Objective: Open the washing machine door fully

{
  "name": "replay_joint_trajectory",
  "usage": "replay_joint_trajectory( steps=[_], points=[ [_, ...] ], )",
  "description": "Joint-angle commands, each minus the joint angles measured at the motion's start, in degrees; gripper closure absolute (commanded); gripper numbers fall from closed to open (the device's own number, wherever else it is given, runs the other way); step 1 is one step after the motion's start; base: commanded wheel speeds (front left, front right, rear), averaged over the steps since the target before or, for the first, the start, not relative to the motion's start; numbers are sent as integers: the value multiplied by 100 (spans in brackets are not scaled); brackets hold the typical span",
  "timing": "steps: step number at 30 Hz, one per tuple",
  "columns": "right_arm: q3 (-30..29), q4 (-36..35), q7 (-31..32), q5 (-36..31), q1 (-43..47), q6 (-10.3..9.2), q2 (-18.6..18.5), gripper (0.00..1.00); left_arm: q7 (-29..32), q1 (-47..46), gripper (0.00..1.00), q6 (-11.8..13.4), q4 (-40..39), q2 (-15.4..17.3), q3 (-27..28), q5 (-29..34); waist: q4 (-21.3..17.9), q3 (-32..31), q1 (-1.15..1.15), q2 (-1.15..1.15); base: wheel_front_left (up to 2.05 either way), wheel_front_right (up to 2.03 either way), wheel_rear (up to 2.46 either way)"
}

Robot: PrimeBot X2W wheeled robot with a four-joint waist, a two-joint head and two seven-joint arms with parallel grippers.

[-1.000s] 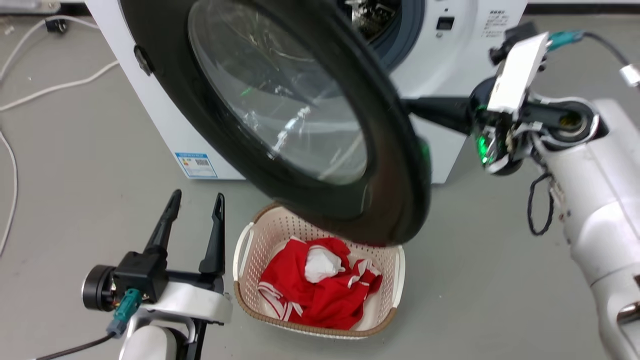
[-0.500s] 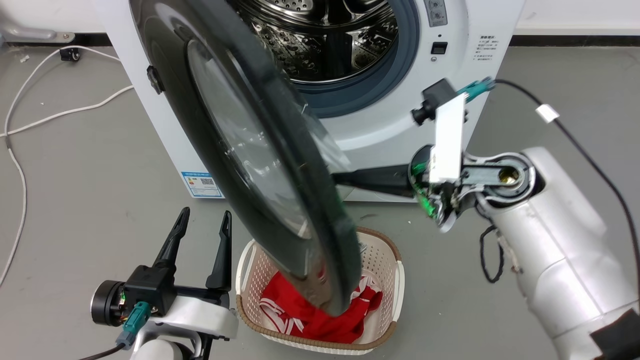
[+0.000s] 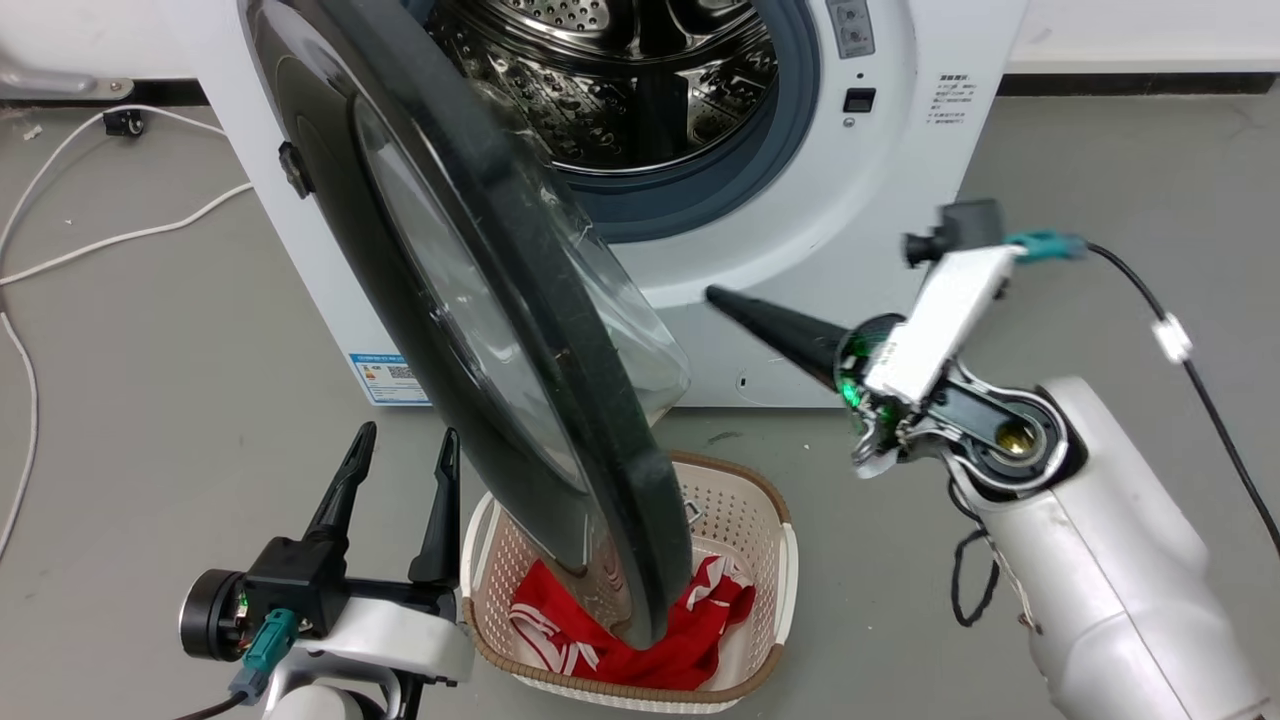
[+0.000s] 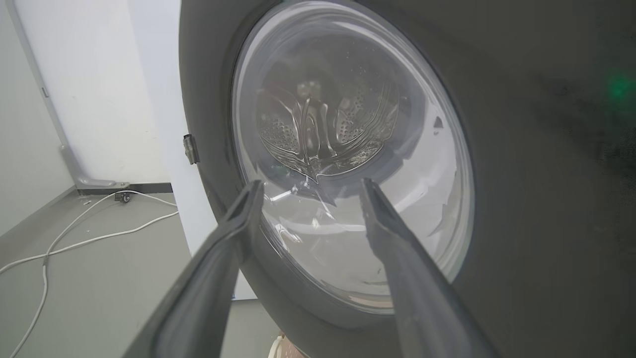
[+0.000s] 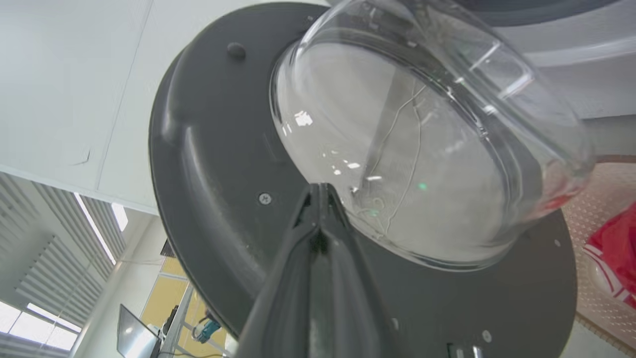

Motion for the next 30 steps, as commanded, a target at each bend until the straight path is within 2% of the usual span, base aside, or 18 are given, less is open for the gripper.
replay_joint_trajectory(
  steps=[1, 10, 11, 12, 13, 21, 23, 26, 29, 30],
  points=[
    [-131, -32, -284, -69, 173, 0, -29, 100, -13, 57, 0, 22, -8, -5, 37, -25, -29, -13, 1, 0, 0, 0, 0],
    [-1012, -406, -1466, 99, 1455, 0, -173, 99, -13, 180, 0, 37, 1, -12, 129, 15, -154, -174, 1, 0, 0, 0, 0],
    [-1096, -474, -1595, 101, 1608, 0, -173, 68, -13, 187, 0, 41, 0, -12, 139, 16, -166, -180, 1, 0, 0, 0, 0],
    [-1175, -531, -1751, 81, 1760, 0, -166, 21, -13, 186, 0, 44, -2, -12, 152, 18, -182, -185, 1, 0, 0, 0, 0],
    [-1203, -601, -1856, 35, 1899, 0, -158, 0, -13, 189, 0, 43, -4, -13, 160, 23, -196, -194, 1, 0, 0, 0, 0],
    [-1375, -1011, -2723, -497, 2748, 0, -107, 0, -13, 236, 0, 35, 53, -14, 173, 53, -234, -264, 1, 0, 0, 0, 0],
    [-1391, -1126, -3087, -901, 2894, 0, -146, 0, -13, 272, 0, 42, 57, -16, 190, 56, -245, -286, 1, 0, 0, 0, 0],
    [-1390, -1293, -3729, -1828, 3020, 0, -214, 0, -13, 307, 0, 58, 60, -17, 218, 58, -264, -322, 1, 0, 0, 0, 0],
    [-1383, -1407, -4399, -3462, 3076, -1, -492, 0, -13, 322, 0, 59, 71, -18, 233, 66, -262, -349, 1, 0, 0, 0, 0],
    [-1423, -1448, -4523, -3973, 3099, 0, -479, 0, -13, 331, 0, 69, 71, -20, 239, 66, -258, -358, 1, 0, 0, 0, 0]
  ],
)
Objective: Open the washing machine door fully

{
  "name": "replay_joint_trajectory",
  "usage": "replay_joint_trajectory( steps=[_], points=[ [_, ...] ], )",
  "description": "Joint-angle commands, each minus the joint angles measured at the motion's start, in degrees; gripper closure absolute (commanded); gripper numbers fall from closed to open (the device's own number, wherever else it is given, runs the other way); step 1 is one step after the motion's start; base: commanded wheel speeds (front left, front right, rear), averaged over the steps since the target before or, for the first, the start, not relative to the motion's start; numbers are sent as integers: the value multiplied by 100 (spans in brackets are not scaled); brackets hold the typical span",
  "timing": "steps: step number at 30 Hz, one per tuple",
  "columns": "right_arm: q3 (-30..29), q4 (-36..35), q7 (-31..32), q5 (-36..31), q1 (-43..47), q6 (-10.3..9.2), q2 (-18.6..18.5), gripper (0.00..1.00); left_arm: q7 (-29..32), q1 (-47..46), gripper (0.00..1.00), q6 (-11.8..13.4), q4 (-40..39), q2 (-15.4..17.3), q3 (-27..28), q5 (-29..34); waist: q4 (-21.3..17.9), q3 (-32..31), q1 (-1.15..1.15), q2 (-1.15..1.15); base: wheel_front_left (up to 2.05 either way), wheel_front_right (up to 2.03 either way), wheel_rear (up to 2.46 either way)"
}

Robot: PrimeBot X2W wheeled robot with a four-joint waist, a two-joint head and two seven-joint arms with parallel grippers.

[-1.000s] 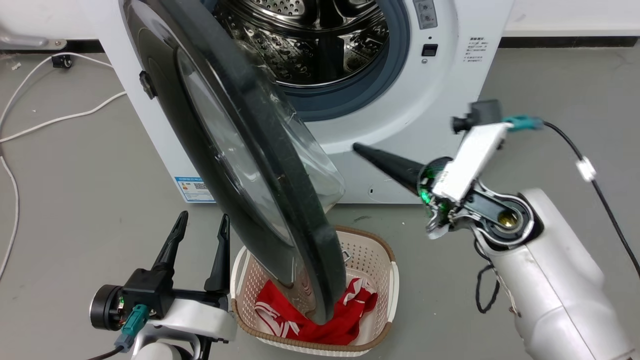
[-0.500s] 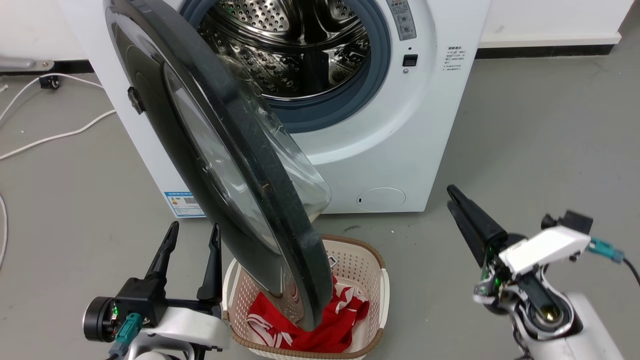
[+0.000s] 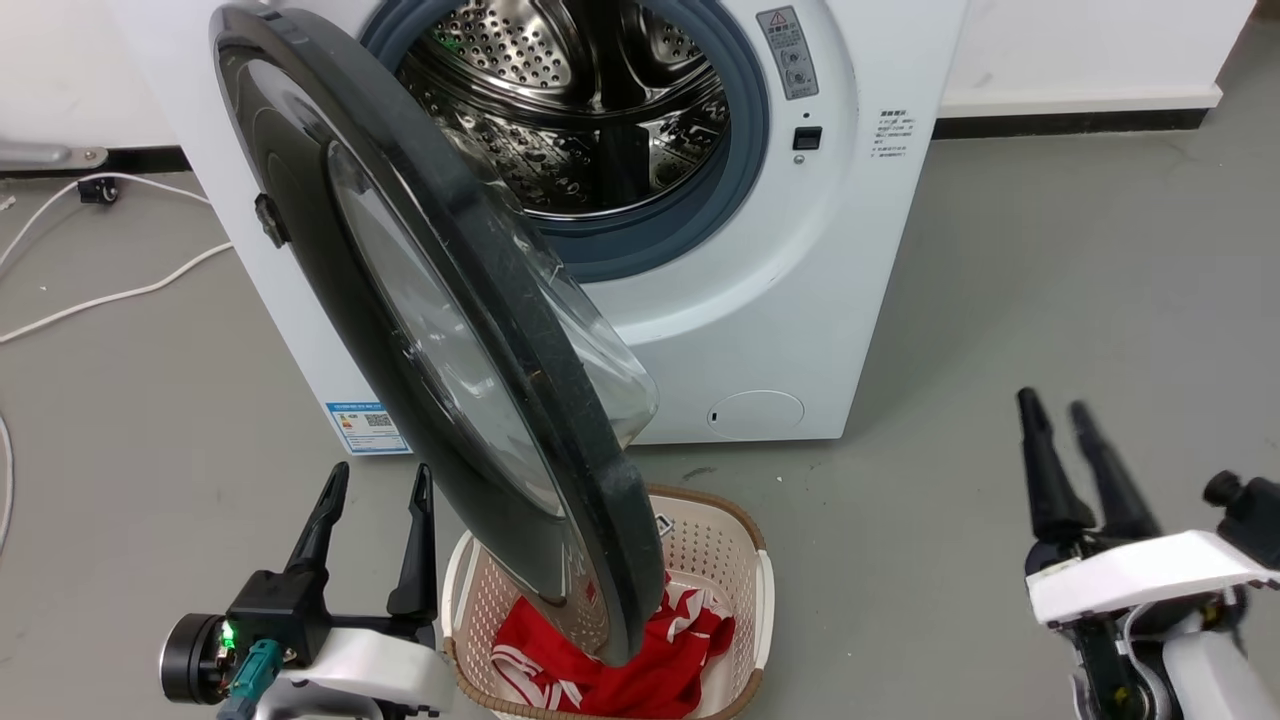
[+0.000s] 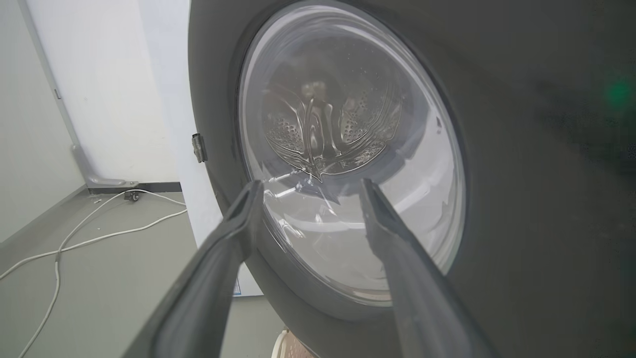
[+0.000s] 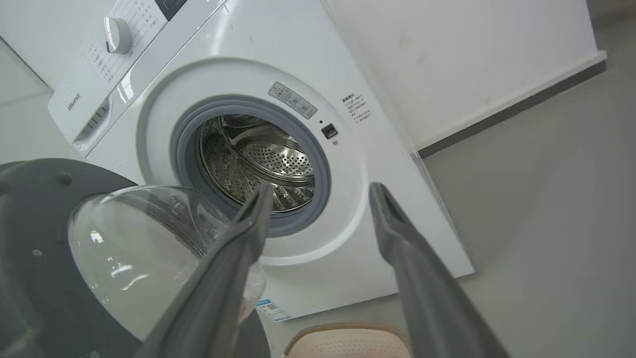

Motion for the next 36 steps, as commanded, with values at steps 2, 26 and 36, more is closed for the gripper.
replay_joint_trajectory(
  steps=[2, 26, 36],
  points=[
    [-181, -153, -114, -712, 125, 0, 136, 0, -13, 55, 0, 20, -17, 1, 36, -5, 8, -4, 0, 0, 0, 0, 0],
    [-817, -1335, -28, -4455, 1057, -2, 728, 0, -13, -18, 0, 17, -102, -2, 73, 94, 43, 24, 0, 0, 0, 0, 0],
    [-811, -1258, -61, -4356, 1027, -2, 729, 0, -13, -10, 0, 8, -124, -3, 79, 110, 30, 38, 0, 0, 0, 0, 0]
  ],
)
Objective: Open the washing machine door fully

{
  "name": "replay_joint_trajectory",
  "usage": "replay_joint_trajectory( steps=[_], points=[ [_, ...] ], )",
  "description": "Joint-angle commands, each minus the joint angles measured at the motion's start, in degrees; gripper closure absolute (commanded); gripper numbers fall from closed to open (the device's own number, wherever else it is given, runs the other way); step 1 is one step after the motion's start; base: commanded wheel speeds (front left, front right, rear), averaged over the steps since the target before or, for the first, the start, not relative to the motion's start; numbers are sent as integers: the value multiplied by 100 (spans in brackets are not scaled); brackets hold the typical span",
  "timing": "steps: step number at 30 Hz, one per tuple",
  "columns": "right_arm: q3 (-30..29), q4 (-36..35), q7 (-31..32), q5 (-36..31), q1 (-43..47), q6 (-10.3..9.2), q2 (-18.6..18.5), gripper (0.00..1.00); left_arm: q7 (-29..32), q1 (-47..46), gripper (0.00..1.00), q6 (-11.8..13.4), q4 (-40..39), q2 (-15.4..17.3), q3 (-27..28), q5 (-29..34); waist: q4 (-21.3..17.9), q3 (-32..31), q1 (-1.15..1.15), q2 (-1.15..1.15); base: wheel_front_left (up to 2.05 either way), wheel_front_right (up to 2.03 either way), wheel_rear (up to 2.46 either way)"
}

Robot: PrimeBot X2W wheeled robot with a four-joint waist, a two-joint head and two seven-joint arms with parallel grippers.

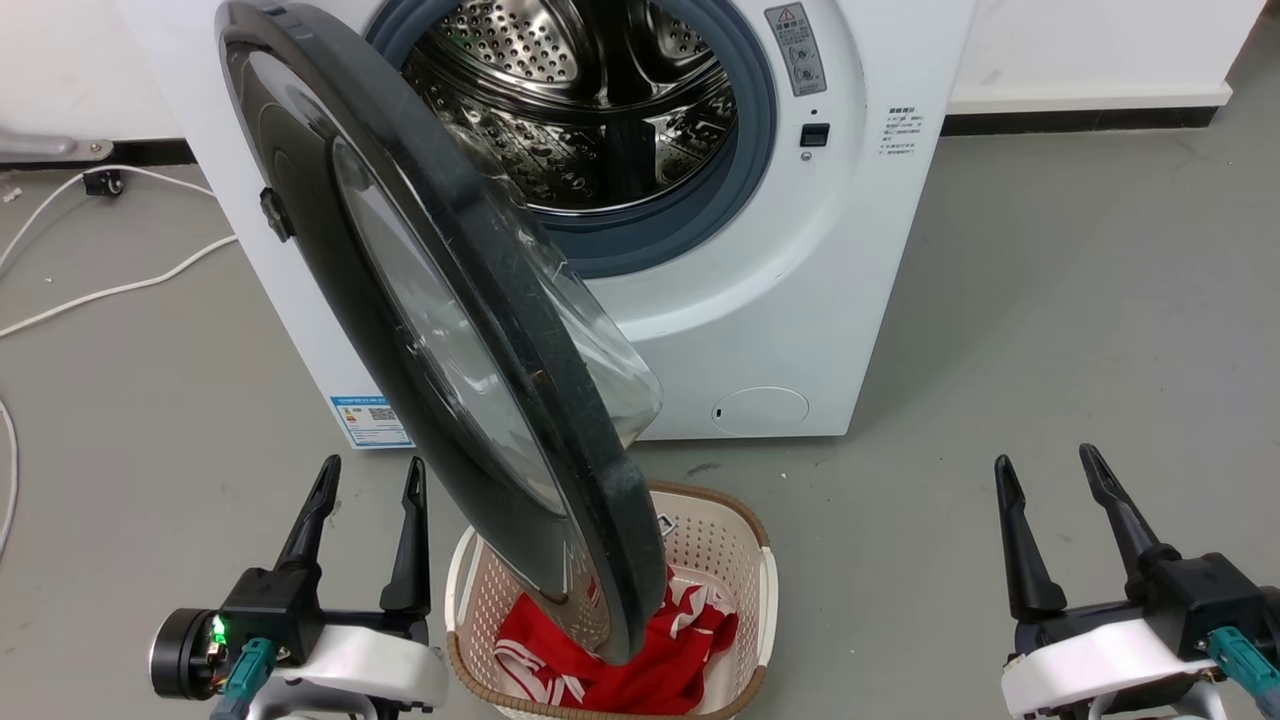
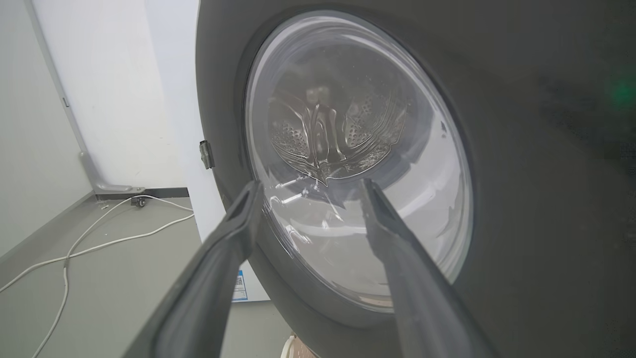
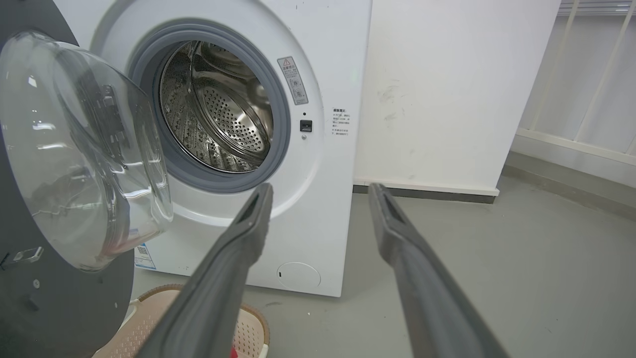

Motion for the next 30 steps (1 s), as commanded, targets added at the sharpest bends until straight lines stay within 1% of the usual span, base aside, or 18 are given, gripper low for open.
replay_joint_trajectory(
  steps=[1, 2, 9, 13, 20, 26, 28, 29, 30],
  points=[
    [-11, 21, -20, 32, -26, -4, 19, 0, -13, -9, 57, -15, -23, 6, -22, 10, -4, 3, 0, 0, 0, 0, 0],
    [-8, 19, -20, 38, -33, -4, 19, 0, -13, -16, 100, -22, -57, 18, -37, 8, -7, 7, 0, 0, 0, 0, 0],
    [-10, 68, -23, 85, -73, -4, 19, 0, -13, -41, 100, -38, -148, 59, -25, -7, -24, 25, 0, 0, 0, 0, 0],
    [18, 96, -44, 86, -87, -4, 19, 0, -13, -123, 100, 0, -483, 70, 43, 41, -20, 26, 0, 0, 0, 0, 0],
    [-38, 102, -59, 78, -75, -4, 19, 0, -13, -345, 100, 57, -1910, 93, 139, 134, 22, 4, 0, 0, 0, 0, 0],
    [-70, 109, -52, 54, -85, -4, 19, 0, -12, -533, 100, 73, -3237, 135, 67, 266, 26, 9, 0, 0, 0, 0, 0],
    [-87, 118, -42, 58, -93, -4, 19, 0, -11, -575, 100, 53, -3519, 127, -26, 212, 26, 12, 0, 0, 0, 0, 0],
    [-87, 118, -42, 58, -93, -4, 19, 0, -11, -575, 100, 53, -3519, 127, -26, 212, 26, 12, 0, 0, 0, 0, 0],
    [-95, 132, -35, 67, -95, -4, 19, 0, -10, -575, 100, 17, -3645, 115, -182, 99, 18, 9, 0, 0, 0, 0, 0]
  ],
)
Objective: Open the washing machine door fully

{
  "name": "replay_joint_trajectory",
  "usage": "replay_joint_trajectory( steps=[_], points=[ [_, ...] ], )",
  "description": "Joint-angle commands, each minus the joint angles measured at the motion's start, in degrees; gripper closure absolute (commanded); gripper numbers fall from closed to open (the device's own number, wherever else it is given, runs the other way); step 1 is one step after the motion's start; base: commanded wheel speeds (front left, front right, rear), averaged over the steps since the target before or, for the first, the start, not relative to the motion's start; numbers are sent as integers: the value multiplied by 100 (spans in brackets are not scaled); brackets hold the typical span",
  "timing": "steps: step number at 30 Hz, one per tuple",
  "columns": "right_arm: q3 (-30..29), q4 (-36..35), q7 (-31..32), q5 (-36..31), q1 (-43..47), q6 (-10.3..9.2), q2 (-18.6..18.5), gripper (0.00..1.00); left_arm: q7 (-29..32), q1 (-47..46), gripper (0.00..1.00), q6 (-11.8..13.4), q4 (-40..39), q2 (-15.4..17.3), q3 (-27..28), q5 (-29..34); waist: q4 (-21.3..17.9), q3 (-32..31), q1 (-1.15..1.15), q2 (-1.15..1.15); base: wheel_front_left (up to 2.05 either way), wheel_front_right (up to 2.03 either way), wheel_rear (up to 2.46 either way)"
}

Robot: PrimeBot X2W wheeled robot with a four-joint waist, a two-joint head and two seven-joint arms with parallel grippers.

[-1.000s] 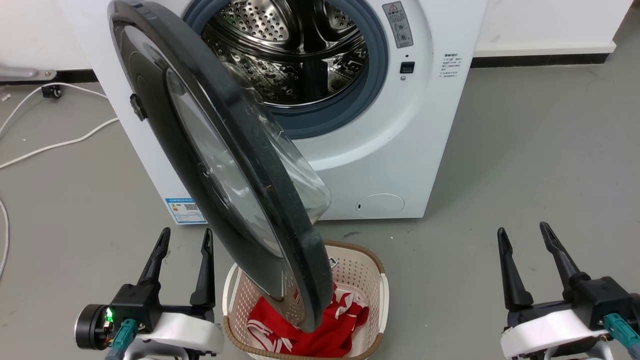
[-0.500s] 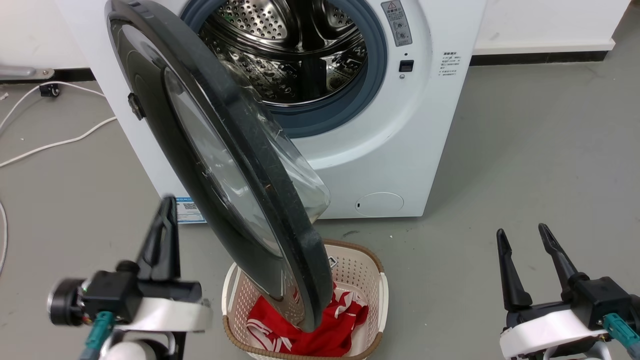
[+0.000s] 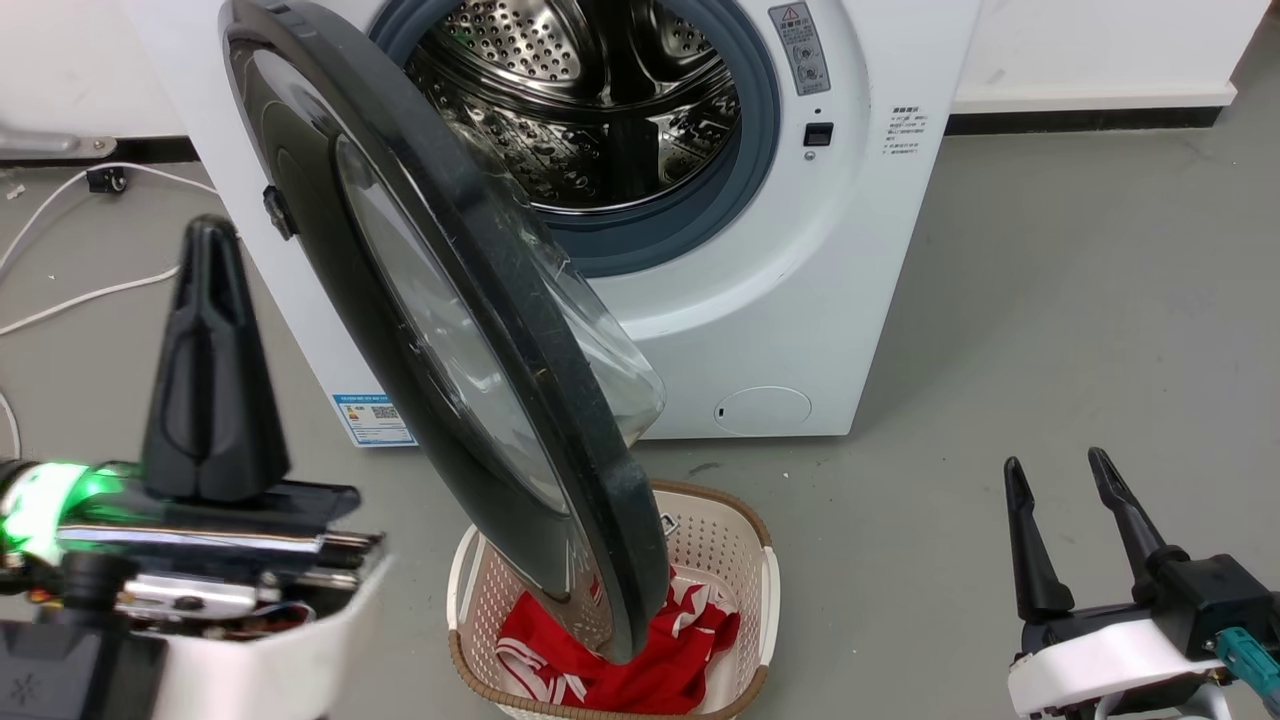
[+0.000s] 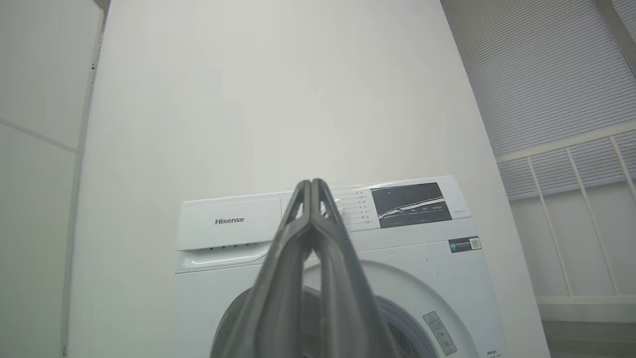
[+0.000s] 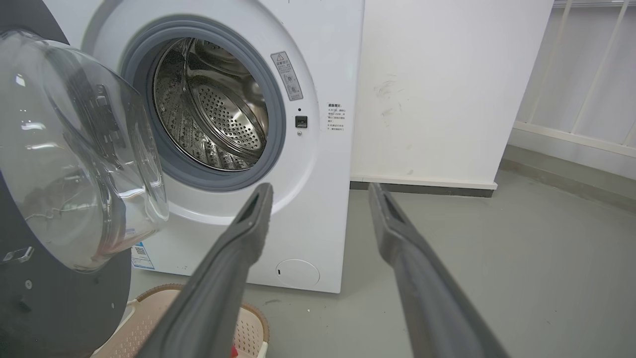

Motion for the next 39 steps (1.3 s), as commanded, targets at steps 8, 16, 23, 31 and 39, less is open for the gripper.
replay_joint_trajectory(
  steps=[8, 16, 23, 31, 39],
  points=[
    [-32, 55, -10, 107, -92, -4, 17, 0, 188, 104, 100, -111, -131, 30, -1239, -416, -30, 5, 0, 0, 0, 0, 0],
    [-55, 85, 19, 152, -53, -4, 16, 0, 897, 376, 100, -132, 310, 358, -2517, -895, 1, 16, 0, 0, 0, 0, 0],
    [-44, 106, 57, 174, -59, -4, 16, 0, 1313, 795, 100, -136, 1020, 600, -3064, -1140, 37, 54, 0, 0, 0, 0, 0],
    [-10, 102, 62, 233, -155, -4, 16, 0, 1289, 780, 100, 20, 1979, 476, -3115, -1170, 33, 154, 0, 0, 0, 0, 0],
    [42, 149, 64, 248, -236, -4, 15, 0, 1057, 211, 100, 120, 2714, 232, -3040, -1137, -48, 271, 0, 0, 0, 0, 0]
  ],
)
